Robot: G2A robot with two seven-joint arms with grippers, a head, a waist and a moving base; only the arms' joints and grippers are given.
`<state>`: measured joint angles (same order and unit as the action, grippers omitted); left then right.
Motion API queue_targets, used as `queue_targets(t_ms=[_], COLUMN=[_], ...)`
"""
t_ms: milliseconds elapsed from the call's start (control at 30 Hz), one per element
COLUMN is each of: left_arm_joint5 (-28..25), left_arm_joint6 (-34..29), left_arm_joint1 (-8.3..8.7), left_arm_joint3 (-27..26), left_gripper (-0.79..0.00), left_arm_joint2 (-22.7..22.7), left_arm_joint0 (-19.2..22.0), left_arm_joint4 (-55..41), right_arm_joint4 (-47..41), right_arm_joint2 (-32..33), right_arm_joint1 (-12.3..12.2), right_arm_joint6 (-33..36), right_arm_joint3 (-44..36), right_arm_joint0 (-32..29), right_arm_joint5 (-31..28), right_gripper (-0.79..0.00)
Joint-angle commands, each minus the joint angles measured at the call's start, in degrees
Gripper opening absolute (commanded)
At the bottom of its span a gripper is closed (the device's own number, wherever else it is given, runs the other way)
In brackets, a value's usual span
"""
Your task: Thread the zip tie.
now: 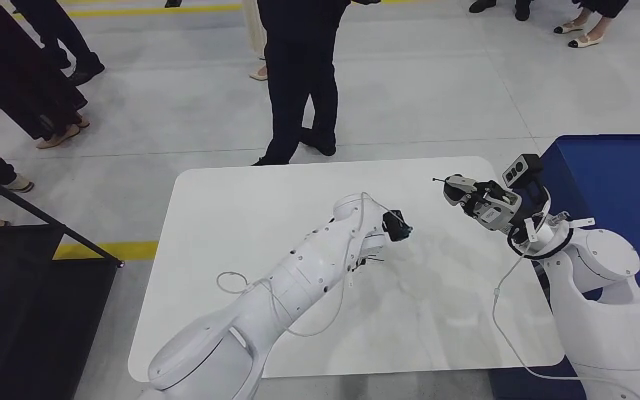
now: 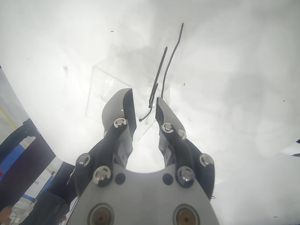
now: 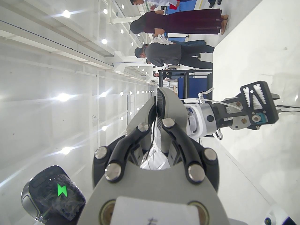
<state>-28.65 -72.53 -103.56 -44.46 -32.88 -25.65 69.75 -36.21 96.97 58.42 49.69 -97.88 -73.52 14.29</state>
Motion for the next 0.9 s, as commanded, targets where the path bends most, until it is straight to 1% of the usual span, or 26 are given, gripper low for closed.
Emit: queue_targets(t_ms=[0, 133, 300, 600, 733, 867], left_arm_joint5=[-0.1, -0.1, 0.7, -2.2, -1.8, -1.0], left_arm_joint6=[0.1, 1.2, 1.7, -0.9, -1.3, -2.1], left_arm_joint1=[-0.26, -0.71, -0.79, -0.45, 0.18, 0.79], left_arm_joint3=[0.7, 0.0, -2.8, -8.5, -7.7, -5.6], left_gripper=[-0.613, -0.603, -0.573, -0.579, -0.597, -0.622], left_arm_joint2=[0.2, 0.8, 0.9, 1.6, 1.0, -0.2], left_arm_joint0=[0.3, 0.3, -0.5, -5.2, -5.8, -5.1], left_arm_joint4=[-0.2, 0.1, 0.6, -3.3, -6.4, -8.3], right_arm_joint4=[0.0, 0.0, 0.0, 0.0, 0.0, 0.0], right_arm_joint2=[0.0, 0.0, 0.0, 0.0, 0.0, 0.0], right_arm_joint1=[0.0, 0.0, 0.0, 0.0, 0.0, 0.0], right_arm_joint6=[0.0, 0.0, 0.0, 0.0, 0.0, 0.0], right_arm_joint3=[0.0, 0.0, 0.0, 0.0, 0.0, 0.0], right_arm_joint0=[0.0, 0.0, 0.0, 0.0, 0.0, 0.0], right_arm_joint5=[0.0, 0.0, 0.0, 0.0, 0.0, 0.0], right_gripper=[-0.785, -0.785, -0.785, -0.785, -0.785, -0.785])
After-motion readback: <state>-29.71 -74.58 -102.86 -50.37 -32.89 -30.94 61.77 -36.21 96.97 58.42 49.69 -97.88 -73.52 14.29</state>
